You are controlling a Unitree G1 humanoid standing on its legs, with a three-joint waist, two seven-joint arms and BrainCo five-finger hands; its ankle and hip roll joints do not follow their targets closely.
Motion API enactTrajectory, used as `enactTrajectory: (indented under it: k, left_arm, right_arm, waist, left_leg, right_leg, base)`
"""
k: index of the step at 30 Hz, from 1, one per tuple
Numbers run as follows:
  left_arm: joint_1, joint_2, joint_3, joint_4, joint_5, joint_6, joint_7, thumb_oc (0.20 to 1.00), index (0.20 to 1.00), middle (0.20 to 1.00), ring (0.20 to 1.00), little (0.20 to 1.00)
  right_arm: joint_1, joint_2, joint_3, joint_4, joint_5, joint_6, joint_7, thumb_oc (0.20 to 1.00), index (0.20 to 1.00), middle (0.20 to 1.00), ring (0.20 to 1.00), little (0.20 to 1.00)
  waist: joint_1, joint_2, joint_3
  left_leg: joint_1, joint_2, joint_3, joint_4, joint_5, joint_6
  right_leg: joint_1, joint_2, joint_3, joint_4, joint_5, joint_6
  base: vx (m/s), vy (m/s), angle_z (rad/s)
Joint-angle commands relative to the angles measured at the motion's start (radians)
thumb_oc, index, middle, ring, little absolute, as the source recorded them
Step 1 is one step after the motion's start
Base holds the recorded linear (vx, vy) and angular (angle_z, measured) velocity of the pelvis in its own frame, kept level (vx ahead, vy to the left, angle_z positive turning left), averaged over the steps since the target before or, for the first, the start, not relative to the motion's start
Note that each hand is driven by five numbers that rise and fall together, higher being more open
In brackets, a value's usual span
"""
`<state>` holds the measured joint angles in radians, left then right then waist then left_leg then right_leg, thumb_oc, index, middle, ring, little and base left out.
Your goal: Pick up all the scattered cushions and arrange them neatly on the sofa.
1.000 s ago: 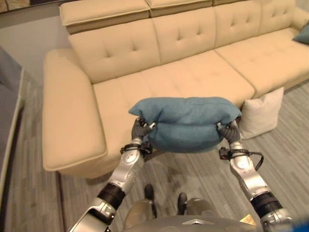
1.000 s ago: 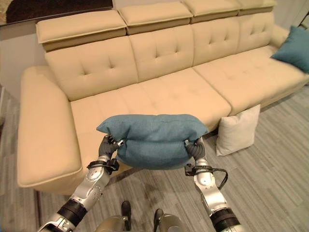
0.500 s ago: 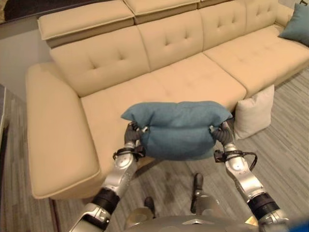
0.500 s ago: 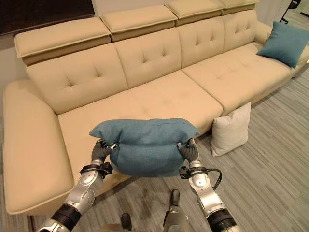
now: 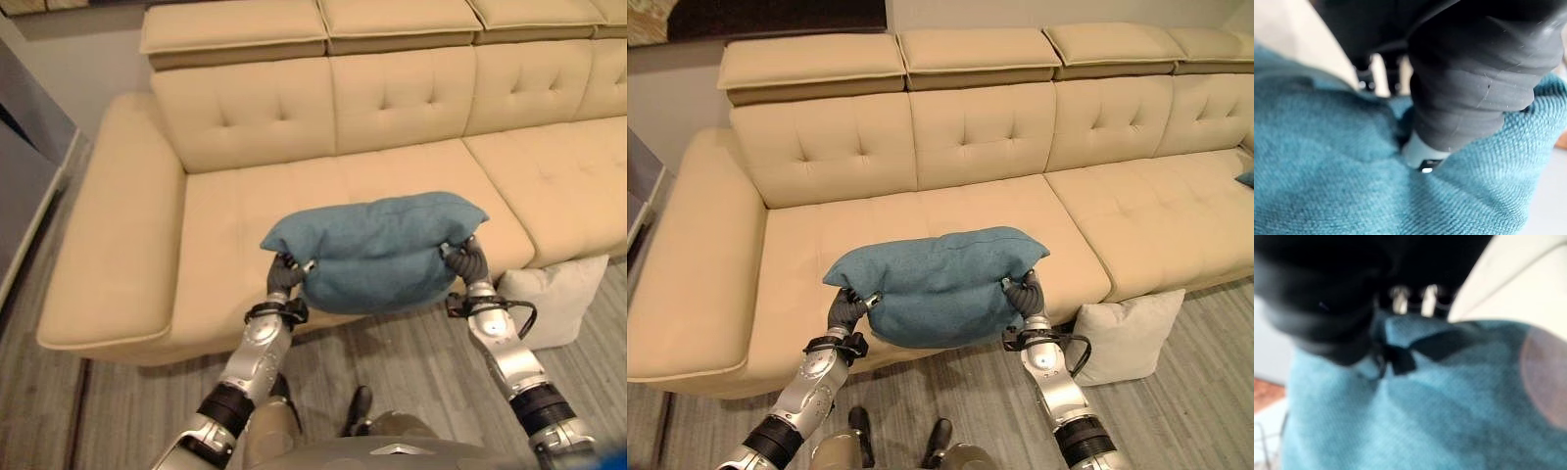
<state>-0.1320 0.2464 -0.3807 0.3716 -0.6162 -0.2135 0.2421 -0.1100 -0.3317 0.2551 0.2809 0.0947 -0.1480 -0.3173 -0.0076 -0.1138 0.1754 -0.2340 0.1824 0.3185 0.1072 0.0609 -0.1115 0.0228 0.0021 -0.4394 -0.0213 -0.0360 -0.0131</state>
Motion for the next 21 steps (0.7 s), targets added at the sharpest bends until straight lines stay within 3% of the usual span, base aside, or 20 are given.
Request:
enactTrajectory:
  k: [1, 5, 8, 11, 13, 14, 15, 18, 19, 21]
  left_arm:
    - [-0.055, -0.028, -0.057, -0.157, 0.033, -0.059, -0.082, 0.200, 0.200, 0.200, 0.200, 0.200]
    - [-0.054, -0.013, -0.055, -0.172, 0.034, -0.060, -0.077, 0.200, 0.200, 0.200, 0.200, 0.200]
    - [-0.056, 0.010, -0.051, -0.190, 0.048, -0.064, -0.069, 0.200, 0.200, 0.200, 0.200, 0.200]
    - [-0.068, 0.025, -0.049, -0.190, 0.080, -0.065, -0.054, 0.200, 0.200, 0.200, 0.200, 0.200]
    - [-0.073, 0.024, -0.047, -0.189, 0.082, -0.067, -0.057, 0.200, 0.200, 0.200, 0.200, 0.200]
    - [-0.082, 0.020, -0.042, -0.181, 0.081, -0.069, -0.059, 0.200, 0.200, 0.200, 0.200, 0.200]
    - [-0.087, 0.018, -0.038, -0.180, 0.080, -0.070, -0.057, 0.200, 0.200, 0.200, 0.200, 0.200]
    - [-0.090, 0.013, -0.034, -0.175, 0.080, -0.073, -0.053, 0.200, 0.200, 0.200, 0.200, 0.200]
    - [-0.081, 0.010, -0.030, -0.175, 0.090, -0.076, -0.054, 0.200, 0.200, 0.200, 0.200, 0.200]
    - [-0.076, 0.005, -0.023, -0.177, 0.096, -0.077, -0.060, 0.200, 0.200, 0.200, 0.200, 0.200]
  right_arm:
    - [-0.032, 0.039, 0.026, -0.121, 0.016, -0.117, 0.039, 0.200, 0.200, 0.200, 0.200, 0.200]
    - [-0.044, 0.062, 0.033, -0.115, 0.013, -0.116, 0.040, 0.200, 0.200, 0.200, 0.200, 0.200]
    - [-0.060, 0.073, 0.042, -0.116, 0.009, -0.111, 0.048, 0.200, 0.200, 0.200, 0.200, 0.200]
    - [-0.084, 0.072, 0.051, -0.117, -0.005, -0.104, 0.050, 0.200, 0.200, 0.200, 0.200, 0.200]
    - [-0.092, 0.064, 0.050, -0.118, -0.006, -0.103, 0.052, 0.200, 0.200, 0.200, 0.200, 0.200]
    - [-0.102, 0.057, 0.048, -0.120, -0.001, -0.104, 0.051, 0.200, 0.200, 0.200, 0.200, 0.200]
    - [-0.106, 0.052, 0.046, -0.124, -0.003, -0.102, 0.049, 0.200, 0.200, 0.200, 0.200, 0.200]
    - [-0.091, 0.048, 0.043, -0.135, -0.005, -0.100, 0.050, 0.200, 0.200, 0.200, 0.200, 0.200]
    - [-0.090, 0.047, 0.043, -0.132, -0.011, -0.099, 0.051, 0.200, 0.200, 0.200, 0.200, 0.200]
    - [-0.084, 0.039, 0.035, -0.129, -0.015, -0.100, 0.053, 0.200, 0.200, 0.200, 0.200, 0.200]
  waist:
    - [0.004, -0.005, -0.050]
    - [0.020, -0.017, -0.054]
    - [0.026, -0.019, -0.046]
    - [0.015, 0.003, -0.036]
    - [0.001, 0.010, -0.038]
    - [-0.014, 0.011, -0.042]
    - [-0.025, 0.011, -0.039]
    - [-0.038, 0.006, -0.045]
    - [-0.039, 0.002, -0.050]
    - [-0.037, 0.002, -0.065]
  left_leg:
    - [0.063, -0.030, 0.018, -0.048, 0.067, 0.021]
    - [0.083, -0.065, 0.017, -0.018, 0.018, 0.055]
    - [0.124, -0.095, 0.023, 0.008, -0.040, 0.101]
    - [0.189, -0.115, 0.013, 0.000, -0.085, 0.130]
    - [0.216, -0.132, -0.020, -0.030, -0.086, 0.123]
    - [0.227, -0.139, -0.037, -0.041, -0.091, 0.112]
    - [0.241, -0.143, -0.050, -0.044, -0.098, 0.108]
    - [0.246, -0.151, -0.072, -0.041, -0.106, 0.106]
    - [0.257, -0.153, -0.066, -0.043, -0.109, 0.105]
    - [0.267, -0.156, -0.069, -0.055, -0.105, 0.095]
  right_leg:
    - [0.073, -0.079, 0.071, 0.064, -0.046, 0.126]
    - [0.058, -0.125, 0.085, 0.178, -0.039, 0.154]
    - [-0.007, -0.183, 0.112, 0.361, 0.042, 0.204]
    - [-0.090, -0.197, 0.145, 0.465, 0.052, 0.199]
    - [-0.120, -0.170, 0.187, 0.357, 0.037, 0.182]
    - [-0.136, -0.175, 0.221, 0.217, 0.062, 0.181]
    - [-0.137, -0.170, 0.253, 0.166, 0.079, 0.188]
    - [-0.128, -0.162, 0.304, 0.128, 0.090, 0.196]
    - [-0.124, -0.167, 0.297, 0.125, 0.115, 0.201]
    - [-0.094, -0.157, 0.283, 0.092, 0.107, 0.197]
  base:
    - [0.26, 0.147, -0.06]
    - [0.23, 0.208, -0.03]
    - [0.16, 0.201, 0.01]
    - [0.23, 0.239, 0.19]
    - [0.26, 0.062, 0.04]
    - [0.25, -0.039, 0.33]
    - [0.17, -0.047, 0.50]
    - [0.13, -0.036, 0.43]
    - [0.14, -0.043, 0.46]
    - [0.15, -0.066, 0.41]
